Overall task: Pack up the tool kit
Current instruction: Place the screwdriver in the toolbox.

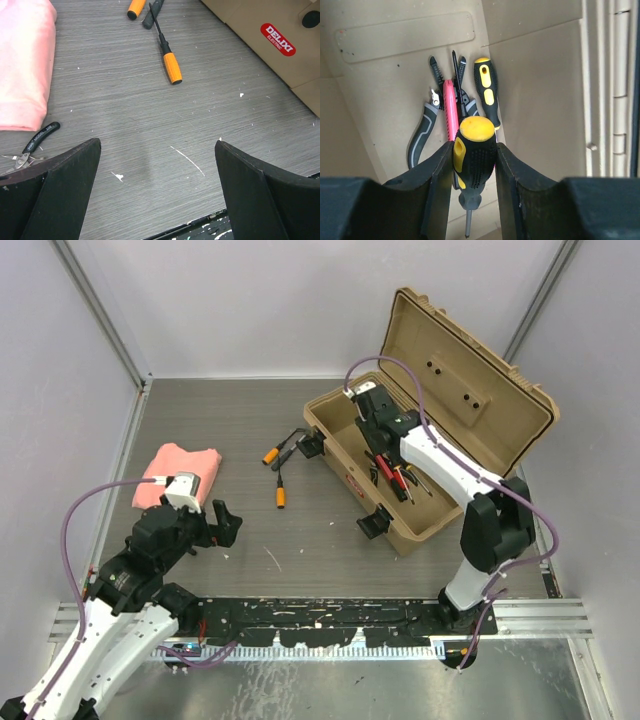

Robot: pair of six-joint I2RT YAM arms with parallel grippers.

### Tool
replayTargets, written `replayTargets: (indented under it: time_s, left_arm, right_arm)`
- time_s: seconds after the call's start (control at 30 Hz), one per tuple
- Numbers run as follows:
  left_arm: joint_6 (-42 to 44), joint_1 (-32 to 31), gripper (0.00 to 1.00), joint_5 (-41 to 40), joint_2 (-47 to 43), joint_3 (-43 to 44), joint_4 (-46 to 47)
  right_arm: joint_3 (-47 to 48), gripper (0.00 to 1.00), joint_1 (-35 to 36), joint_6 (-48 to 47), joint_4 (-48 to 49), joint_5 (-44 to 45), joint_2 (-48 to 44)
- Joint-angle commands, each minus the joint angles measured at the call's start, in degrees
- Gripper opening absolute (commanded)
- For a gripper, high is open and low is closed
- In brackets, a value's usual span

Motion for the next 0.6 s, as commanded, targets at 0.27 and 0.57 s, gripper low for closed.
replayTargets:
  time_s: [0.27,0.57]
  left_arm:
    - [1.5,-0.1,0.98,0.7,-0.3,0.1,2.2]
    - [1.6,-0.1,0.98,2.1,0.8,0.1,2.4]
  right_arm:
    - [6.4,0.06,-1.3,-2.3,3.5,0.5,12.9]
    - [4.9,0.12,-1.6,-4.5,9.8,3.3,15.4]
